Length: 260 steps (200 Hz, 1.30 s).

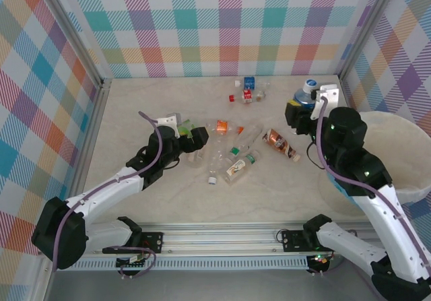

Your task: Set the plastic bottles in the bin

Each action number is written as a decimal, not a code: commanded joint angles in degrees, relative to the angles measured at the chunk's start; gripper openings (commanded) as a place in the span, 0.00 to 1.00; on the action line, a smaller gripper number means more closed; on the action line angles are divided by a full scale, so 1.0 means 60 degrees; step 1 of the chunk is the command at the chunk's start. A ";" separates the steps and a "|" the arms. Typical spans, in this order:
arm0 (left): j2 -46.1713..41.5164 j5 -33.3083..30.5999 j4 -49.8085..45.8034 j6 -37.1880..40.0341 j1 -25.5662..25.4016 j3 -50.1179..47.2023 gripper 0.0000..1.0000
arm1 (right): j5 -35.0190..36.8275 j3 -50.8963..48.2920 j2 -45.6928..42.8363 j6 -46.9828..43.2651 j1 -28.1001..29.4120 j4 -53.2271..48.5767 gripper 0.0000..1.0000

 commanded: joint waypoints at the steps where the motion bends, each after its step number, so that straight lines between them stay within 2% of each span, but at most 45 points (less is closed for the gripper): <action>1: -0.0127 -0.0415 -0.0103 0.0033 0.0001 -0.0082 1.00 | 0.2466 0.0287 -0.0536 -0.1662 -0.0016 0.0027 0.55; 31: -0.0010 -0.0453 0.0024 -0.0153 0.0031 -0.0154 1.00 | 0.4145 -0.0276 -0.1087 -0.2624 -0.0016 0.0897 0.53; 50: 0.0086 -0.0342 0.0182 -0.0317 0.0045 -0.0169 1.00 | 0.5543 -0.0843 -0.0922 -0.3817 -0.0070 0.1989 0.54; 62: 0.0172 -0.0267 0.0255 -0.0442 0.0045 -0.0169 1.00 | 0.5940 -0.1118 -0.0741 -0.4208 -0.0374 0.2456 0.54; 92: 0.0224 -0.0214 0.0253 -0.0585 0.0055 -0.0219 1.00 | 0.5776 -0.1502 -0.0547 -0.3613 -0.2191 0.2398 0.54; 113: 0.0186 -0.0205 0.0180 -0.0657 0.0060 -0.0253 1.00 | 0.5156 -0.1656 -0.0438 -0.2957 -0.3552 0.2079 0.54; 131: 0.0160 -0.0260 0.0078 -0.0674 0.0082 -0.0271 1.00 | 0.4683 -0.1727 -0.0306 -0.2503 -0.4298 0.1687 0.54; 161: 0.0294 -0.0459 -0.0319 -0.0896 0.0132 -0.0166 1.00 | 0.4463 -0.2126 -0.0023 -0.1832 -0.5123 0.1484 0.55; 204: 0.0630 -0.0641 -0.1273 -0.1087 0.0386 0.0207 1.00 | 0.3049 -0.2591 0.0223 -0.0077 -0.6638 0.0772 0.57; 260: 0.0662 -0.0256 -0.1532 -0.1364 0.1090 0.0086 1.00 | 0.3290 -0.2745 0.0548 0.0251 -0.7094 0.0575 0.63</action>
